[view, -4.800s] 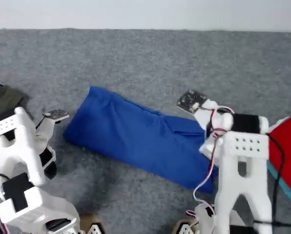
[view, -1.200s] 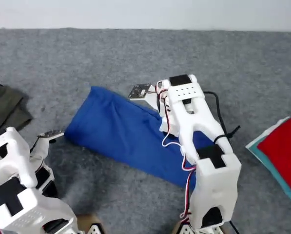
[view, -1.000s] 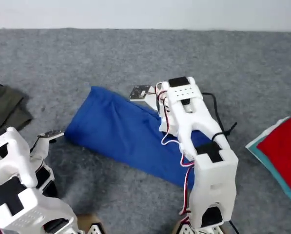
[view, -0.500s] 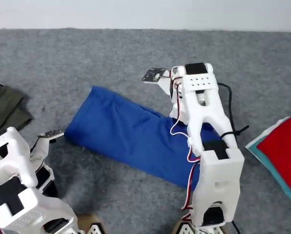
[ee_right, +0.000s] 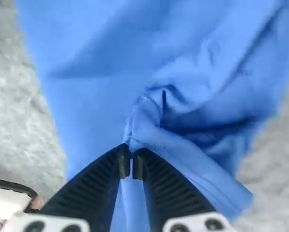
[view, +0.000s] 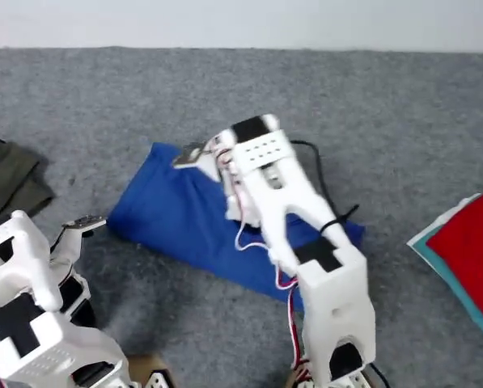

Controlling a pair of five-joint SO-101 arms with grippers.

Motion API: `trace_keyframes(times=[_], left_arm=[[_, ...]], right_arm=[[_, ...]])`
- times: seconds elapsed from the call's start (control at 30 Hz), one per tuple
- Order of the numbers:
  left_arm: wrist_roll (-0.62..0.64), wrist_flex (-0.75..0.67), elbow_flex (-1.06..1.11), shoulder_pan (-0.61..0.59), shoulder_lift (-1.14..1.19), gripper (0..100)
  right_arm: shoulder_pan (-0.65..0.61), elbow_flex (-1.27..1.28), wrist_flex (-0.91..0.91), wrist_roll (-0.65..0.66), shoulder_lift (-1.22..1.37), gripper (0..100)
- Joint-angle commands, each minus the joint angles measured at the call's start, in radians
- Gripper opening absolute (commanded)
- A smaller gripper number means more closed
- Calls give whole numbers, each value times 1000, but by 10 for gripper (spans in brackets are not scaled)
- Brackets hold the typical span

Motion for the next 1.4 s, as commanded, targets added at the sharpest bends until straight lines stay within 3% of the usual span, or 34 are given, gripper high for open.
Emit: trace_keyframes(times=[0.0, 0.13, 0.23, 0.47, 0.57, 0.73, 0.87, 1.37], left_arm=[[-9, 29, 2, -3, -32, 13], [-9, 29, 2, -3, -32, 13], [-9, 29, 2, -3, -32, 13], [-9, 29, 2, -3, -32, 13], [-9, 29, 2, -3, -32, 13], [-11, 28, 30, -2, -32, 13], [-11, 15, 41, -2, -35, 13], [-11, -20, 47, -2, -32, 13]], right_arm=[[-16, -41, 36, -69, 36, 9], [-19, -40, 45, -170, 30, 9], [-19, -46, 38, -144, -47, 24], [-10, -46, 39, -117, -257, 268], [31, -46, 28, -91, -306, 254], [242, -46, 1, 26, -234, 232], [341, -46, 4, 133, -168, 232], [364, -46, -64, 152, -28, 231]])
